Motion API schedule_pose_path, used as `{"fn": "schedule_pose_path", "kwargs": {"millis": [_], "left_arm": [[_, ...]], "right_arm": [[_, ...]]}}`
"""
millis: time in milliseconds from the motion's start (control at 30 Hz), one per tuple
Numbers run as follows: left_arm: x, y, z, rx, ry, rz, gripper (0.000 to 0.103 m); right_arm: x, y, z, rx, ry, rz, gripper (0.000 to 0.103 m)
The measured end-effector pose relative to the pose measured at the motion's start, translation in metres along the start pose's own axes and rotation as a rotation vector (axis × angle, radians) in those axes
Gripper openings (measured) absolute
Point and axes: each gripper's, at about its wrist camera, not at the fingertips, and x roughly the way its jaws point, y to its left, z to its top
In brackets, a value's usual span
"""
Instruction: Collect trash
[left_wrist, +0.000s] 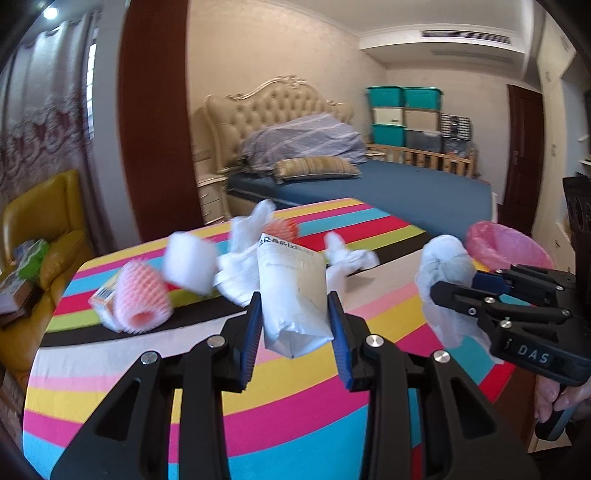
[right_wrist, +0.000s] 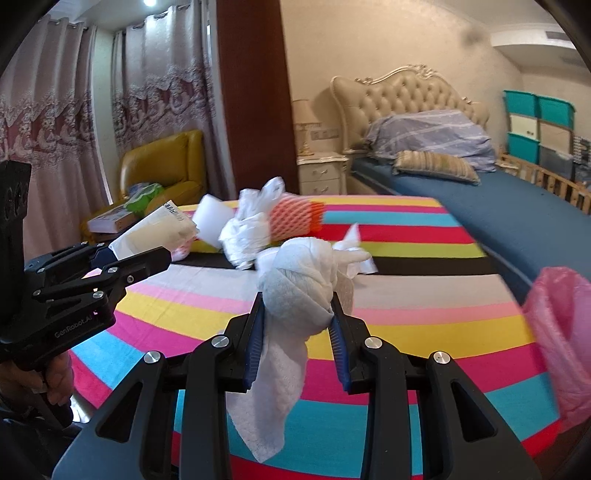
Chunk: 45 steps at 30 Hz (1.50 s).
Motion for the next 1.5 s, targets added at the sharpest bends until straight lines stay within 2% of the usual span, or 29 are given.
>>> {"fn": "schedule_pose_path", "kwargs": {"millis": [233, 400, 633, 933, 1167, 1367, 1400, 1467, 1500], "left_arm": [[0.019, -0.050, 0.018, 0.083, -0.025, -0.114, 0.035], [0.034, -0.082, 0.032, 0.103, -0.020, -0.194, 0.035], [0.062, -0.148, 0.049, 0.179, -0.019, -0.320, 0.035], [0.113, -0.227, 0.070, 0.172, 0.033, -0.510, 0.034], [0.155, -0.288, 0.092, 0.183, 0.049, -0.592, 0.034], [0.195, -0.334, 0.111, 0.178, 0.085, -0.635, 0.035], [0.202, -0.341, 0.114, 0.175, 0.095, -0.642, 0.037], [0.221, -0.350, 0.118, 0.151, 0.144, -0.695, 0.060], [0.227, -0.352, 0.120, 0.144, 0.151, -0.700, 0.065]], "right_arm": [[-0.019, -0.043, 0.003, 0.057, -0.024, -0.117, 0.031], [-0.034, -0.077, 0.000, 0.086, -0.039, -0.203, 0.031], [-0.055, -0.127, -0.012, 0.125, -0.051, -0.298, 0.031], [-0.083, -0.208, -0.028, 0.167, -0.040, -0.437, 0.031], [-0.087, -0.265, -0.035, 0.192, -0.005, -0.515, 0.031], [-0.082, -0.306, -0.035, 0.218, 0.001, -0.522, 0.034], [-0.082, -0.311, -0.035, 0.221, 0.004, -0.521, 0.036], [-0.083, -0.321, -0.037, 0.230, 0.003, -0.524, 0.046], [-0.084, -0.322, -0.038, 0.236, -0.001, -0.524, 0.048]]}}
